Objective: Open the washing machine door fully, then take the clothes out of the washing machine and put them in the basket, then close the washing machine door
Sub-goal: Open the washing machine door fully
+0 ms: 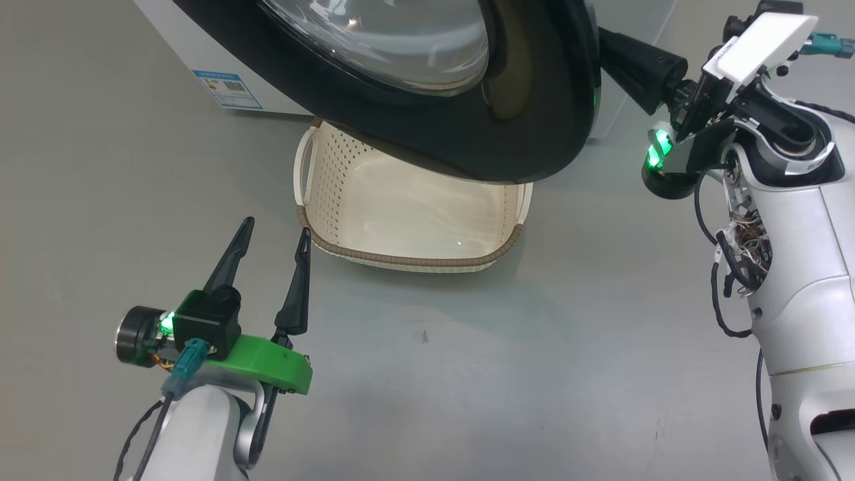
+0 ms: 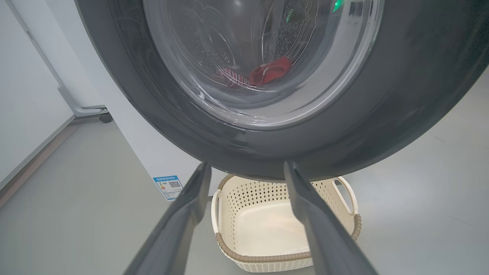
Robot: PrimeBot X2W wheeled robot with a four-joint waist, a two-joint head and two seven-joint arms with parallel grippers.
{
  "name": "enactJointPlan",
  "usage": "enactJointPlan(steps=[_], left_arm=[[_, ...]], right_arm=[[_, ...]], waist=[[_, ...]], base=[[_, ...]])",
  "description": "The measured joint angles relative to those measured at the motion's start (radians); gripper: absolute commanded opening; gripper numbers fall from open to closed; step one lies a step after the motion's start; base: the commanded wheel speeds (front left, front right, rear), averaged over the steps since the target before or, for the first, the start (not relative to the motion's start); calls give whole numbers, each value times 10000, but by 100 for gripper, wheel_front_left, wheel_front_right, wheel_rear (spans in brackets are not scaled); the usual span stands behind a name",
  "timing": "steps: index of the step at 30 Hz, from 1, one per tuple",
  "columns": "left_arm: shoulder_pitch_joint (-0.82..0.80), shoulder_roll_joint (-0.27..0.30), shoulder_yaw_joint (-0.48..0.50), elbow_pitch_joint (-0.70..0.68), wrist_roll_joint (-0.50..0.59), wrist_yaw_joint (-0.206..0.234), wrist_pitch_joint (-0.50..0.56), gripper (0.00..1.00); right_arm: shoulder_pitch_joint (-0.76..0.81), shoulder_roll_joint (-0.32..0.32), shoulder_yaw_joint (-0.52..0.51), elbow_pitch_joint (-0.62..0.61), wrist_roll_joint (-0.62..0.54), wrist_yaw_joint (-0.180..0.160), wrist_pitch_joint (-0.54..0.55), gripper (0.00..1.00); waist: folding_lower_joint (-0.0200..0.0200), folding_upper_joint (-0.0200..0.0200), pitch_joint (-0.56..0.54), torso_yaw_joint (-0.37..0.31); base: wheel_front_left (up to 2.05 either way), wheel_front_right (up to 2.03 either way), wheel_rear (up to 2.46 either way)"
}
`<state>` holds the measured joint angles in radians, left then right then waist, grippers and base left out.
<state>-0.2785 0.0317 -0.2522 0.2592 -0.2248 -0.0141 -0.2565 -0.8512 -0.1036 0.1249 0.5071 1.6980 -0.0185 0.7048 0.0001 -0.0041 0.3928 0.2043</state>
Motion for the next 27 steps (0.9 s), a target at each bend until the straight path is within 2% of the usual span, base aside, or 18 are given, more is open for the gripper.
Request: enactJointPlan(steps=[11,27], left_arm=[[12,-2,-63,268,6,15,0,100],[238,2,-111,493,6,15,0,100]], right_arm=[[640,115,491,263,100,372,660,0],[1630,330,1331,326,437,660,1262,0]], waist=[[0,0,-478,-110],[0,0,-1367,-80]], base=[[0,0,0],[0,0,0]])
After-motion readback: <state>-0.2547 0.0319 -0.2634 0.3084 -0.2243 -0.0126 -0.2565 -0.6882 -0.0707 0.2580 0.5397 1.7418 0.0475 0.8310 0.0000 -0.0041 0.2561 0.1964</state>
